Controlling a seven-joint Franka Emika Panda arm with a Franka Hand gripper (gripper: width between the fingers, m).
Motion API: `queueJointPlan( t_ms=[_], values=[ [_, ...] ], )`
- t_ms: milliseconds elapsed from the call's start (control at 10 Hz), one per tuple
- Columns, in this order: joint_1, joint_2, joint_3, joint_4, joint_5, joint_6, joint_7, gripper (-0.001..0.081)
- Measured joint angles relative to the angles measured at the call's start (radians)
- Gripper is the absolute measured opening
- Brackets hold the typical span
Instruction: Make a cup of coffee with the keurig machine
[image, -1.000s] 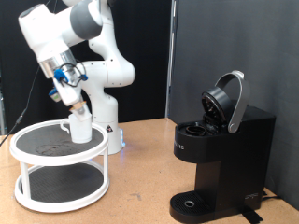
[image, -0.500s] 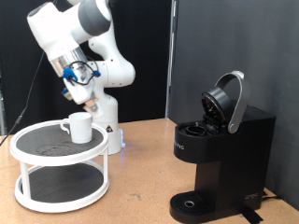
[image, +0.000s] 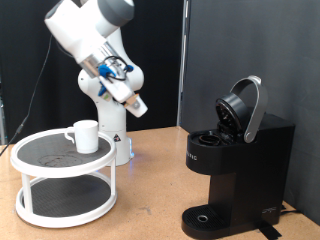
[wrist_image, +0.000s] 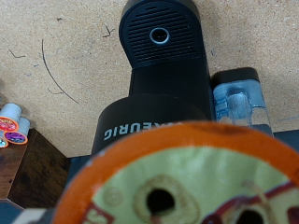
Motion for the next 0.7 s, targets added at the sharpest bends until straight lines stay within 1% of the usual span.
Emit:
queueJointPlan(
  t_ms=[100,200,300,400,500,600,700],
  values=[
    [0.000,0.000,-0.003,-0.001,0.000,-0.003,-0.004,0.0339],
    [0.000,0.001,-0.009,0.004,0.004,-0.048,-0.010,0.0339],
    [0.005,0.004,-0.015,0.014,0.056,-0.091,-0.021,0.0339],
    [0.019,0.011,-0.016,0.026,0.114,-0.118,-0.028,0.0339],
    [0.037,0.019,-0.007,0.037,0.166,-0.113,-0.028,0.0339],
    [0.051,0.028,0.010,0.047,0.194,-0.101,-0.026,0.0339],
    [0.063,0.037,0.033,0.056,0.202,-0.078,-0.011,0.0339]
  ],
)
